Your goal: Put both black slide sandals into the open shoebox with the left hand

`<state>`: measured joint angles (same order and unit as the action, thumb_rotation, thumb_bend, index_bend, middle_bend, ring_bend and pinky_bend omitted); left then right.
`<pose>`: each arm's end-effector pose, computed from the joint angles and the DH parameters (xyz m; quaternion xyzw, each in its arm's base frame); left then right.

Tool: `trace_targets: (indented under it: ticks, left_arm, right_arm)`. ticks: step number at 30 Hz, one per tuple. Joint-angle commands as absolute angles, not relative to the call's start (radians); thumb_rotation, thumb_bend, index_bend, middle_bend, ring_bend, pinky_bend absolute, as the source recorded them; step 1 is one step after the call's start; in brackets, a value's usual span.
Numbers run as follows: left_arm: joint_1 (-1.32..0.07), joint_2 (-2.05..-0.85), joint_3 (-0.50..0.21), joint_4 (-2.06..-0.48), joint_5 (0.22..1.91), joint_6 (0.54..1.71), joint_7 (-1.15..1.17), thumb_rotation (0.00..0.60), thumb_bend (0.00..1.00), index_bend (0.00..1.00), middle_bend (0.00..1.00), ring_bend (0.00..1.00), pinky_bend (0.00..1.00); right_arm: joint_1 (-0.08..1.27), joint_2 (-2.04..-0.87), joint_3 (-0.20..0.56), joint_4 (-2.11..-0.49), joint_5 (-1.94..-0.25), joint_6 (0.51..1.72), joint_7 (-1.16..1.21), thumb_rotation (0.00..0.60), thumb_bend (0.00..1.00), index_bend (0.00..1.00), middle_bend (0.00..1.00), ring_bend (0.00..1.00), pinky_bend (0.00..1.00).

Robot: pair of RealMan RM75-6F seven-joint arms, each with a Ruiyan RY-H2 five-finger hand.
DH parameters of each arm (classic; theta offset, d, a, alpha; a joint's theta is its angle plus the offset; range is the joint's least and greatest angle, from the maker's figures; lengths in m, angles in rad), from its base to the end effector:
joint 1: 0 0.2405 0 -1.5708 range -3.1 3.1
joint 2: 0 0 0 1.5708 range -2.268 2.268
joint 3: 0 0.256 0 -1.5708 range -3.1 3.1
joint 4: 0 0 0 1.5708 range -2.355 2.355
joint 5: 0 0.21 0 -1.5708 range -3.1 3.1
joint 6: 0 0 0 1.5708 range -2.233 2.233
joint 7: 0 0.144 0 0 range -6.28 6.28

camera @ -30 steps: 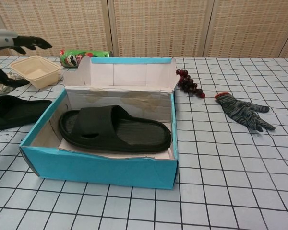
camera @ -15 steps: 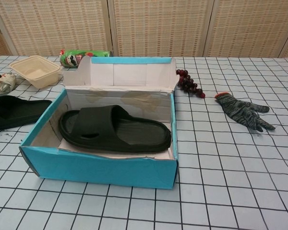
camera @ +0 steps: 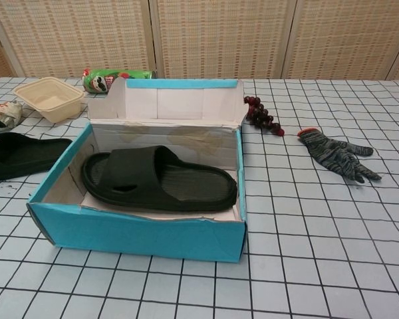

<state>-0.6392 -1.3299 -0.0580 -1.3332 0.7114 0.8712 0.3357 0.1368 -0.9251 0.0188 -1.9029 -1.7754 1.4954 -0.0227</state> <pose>-0.3176 0.3454 0.0758 -0.6322 -0.4881 -0.1814 0.5737 -0.2213 -0.1761 0.1776 0.6710 -0.3308 0.4655 0.4728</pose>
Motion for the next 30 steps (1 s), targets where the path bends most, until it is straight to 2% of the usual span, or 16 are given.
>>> trace_targets:
  ticks: [1, 8, 16, 18, 20, 22, 25, 30]
  left_arm:
    - [-0.645, -1.347, -0.058, -1.314, 0.682, 0.85, 0.355, 0.6, 0.3, 0.0, 0.0, 0.0, 0.08]
    - [-0.648, -1.404, -0.066, -1.225, 0.682, 0.851, 0.374, 0.6, 0.3, 0.0, 0.0, 0.0, 0.08]
    - [-0.647, -1.47, -0.059, -1.125, 0.658, 0.844, 0.439, 0.6, 0.33, 0.02, 0.01, 0.01, 0.16]
    - [-0.646, -1.484, -0.061, -1.109, 0.647, 0.847, 0.457, 0.6, 0.34, 0.09, 0.07, 0.07, 0.19]
    - [-0.643, -1.494, -0.066, -1.097, 0.647, 0.856, 0.461, 0.6, 0.36, 0.18, 0.18, 0.16, 0.24]
    - [-0.636, -1.508, -0.076, -1.082, 0.662, 0.879, 0.452, 0.6, 0.4, 0.31, 0.34, 0.3, 0.32]
    - [-0.626, -1.514, -0.084, -1.07, 0.689, 0.896, 0.438, 0.6, 0.47, 0.44, 0.5, 0.42, 0.42]
    - [-0.603, -1.512, -0.093, -1.056, 0.773, 0.951, 0.393, 0.6, 0.58, 0.58, 0.65, 0.53, 0.51]
  right_arm:
    - [0.138, -0.928, 0.018, -1.899, -1.774, 1.493, -0.021, 0.6, 0.2, 0.0, 0.0, 0.0, 0.0]
    - [0.142, -0.94, 0.013, -1.881, -1.762, 1.481, -0.013, 0.6, 0.2, 0.0, 0.0, 0.0, 0.0]
    - [0.137, -0.944, 0.009, -1.869, -1.757, 1.486, -0.016, 0.6, 0.2, 0.0, 0.0, 0.0, 0.0]
    - [0.136, -0.947, 0.007, -1.867, -1.756, 1.485, -0.018, 0.6, 0.2, 0.0, 0.0, 0.0, 0.0]
    - [0.136, -0.949, 0.006, -1.866, -1.755, 1.484, -0.018, 0.6, 0.2, 0.0, 0.0, 0.0, 0.0]
    - [0.136, -0.95, 0.005, -1.865, -1.753, 1.483, -0.019, 0.6, 0.2, 0.0, 0.0, 0.0, 0.0]
    - [0.135, -0.952, 0.004, -1.863, -1.75, 1.484, -0.02, 0.6, 0.2, 0.0, 0.0, 0.0, 0.0]
    - [0.132, -0.954, 0.001, -1.861, -1.749, 1.484, -0.021, 0.6, 0.2, 0.0, 0.0, 0.0, 0.0]
